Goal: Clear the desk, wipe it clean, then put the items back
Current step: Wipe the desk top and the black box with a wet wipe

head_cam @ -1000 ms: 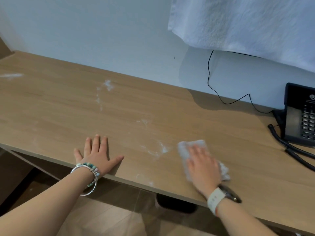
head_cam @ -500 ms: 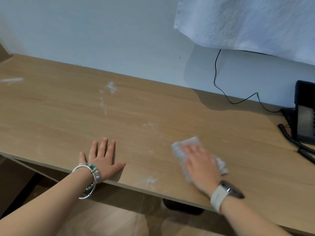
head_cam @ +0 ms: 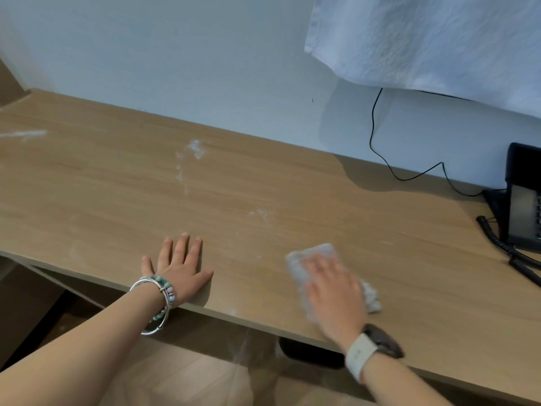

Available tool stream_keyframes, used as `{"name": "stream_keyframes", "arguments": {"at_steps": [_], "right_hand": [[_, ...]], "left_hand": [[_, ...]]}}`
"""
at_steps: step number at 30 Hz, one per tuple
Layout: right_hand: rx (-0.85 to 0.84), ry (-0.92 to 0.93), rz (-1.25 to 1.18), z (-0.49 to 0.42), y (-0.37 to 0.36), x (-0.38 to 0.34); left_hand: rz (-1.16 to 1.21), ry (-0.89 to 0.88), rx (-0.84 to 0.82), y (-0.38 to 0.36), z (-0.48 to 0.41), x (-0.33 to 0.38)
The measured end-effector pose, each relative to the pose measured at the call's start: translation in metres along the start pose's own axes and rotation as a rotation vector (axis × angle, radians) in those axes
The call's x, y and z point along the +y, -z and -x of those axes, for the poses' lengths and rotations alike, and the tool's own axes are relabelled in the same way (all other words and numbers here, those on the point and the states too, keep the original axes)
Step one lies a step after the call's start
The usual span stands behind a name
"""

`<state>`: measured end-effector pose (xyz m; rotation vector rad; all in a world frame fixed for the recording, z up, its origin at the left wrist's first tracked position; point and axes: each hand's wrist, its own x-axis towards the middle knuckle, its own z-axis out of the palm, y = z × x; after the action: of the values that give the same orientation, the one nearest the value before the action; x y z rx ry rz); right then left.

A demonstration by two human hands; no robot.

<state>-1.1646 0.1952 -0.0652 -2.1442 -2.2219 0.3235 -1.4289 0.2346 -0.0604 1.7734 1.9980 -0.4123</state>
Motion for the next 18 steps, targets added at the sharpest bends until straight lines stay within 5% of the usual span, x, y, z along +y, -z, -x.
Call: {"name": "stream_keyframes", "arguments": {"at_steps": [4, 9, 11, 14, 18], "right_hand": [[-0.016, -0.304, -0.130, -0.002, 0.000, 0.014], [-0.050, 0.232, -0.113, 0.038, -0.020, -0.074], [-0.067, 0.274, -0.074, 0.029, -0.015, -0.063], [0.057, 0.030, 0.040, 0.007, -0.011, -0.006], [-0.012, -0.376, -0.024, -0.008, 0.002, 0.026]], "left_hand": [[-0.029, 0.010, 0.001, -0.002, 0.001, 0.001], [-0.033, 0.017, 0.021, -0.002, 0.001, 0.003], [-0.046, 0.014, 0.022, -0.002, 0.002, 0.003], [-0.041, 0.012, 0.019, -0.003, 0.002, 0.002], [-0.039, 0.015, 0.021, -0.004, 0.001, 0.004]]}}
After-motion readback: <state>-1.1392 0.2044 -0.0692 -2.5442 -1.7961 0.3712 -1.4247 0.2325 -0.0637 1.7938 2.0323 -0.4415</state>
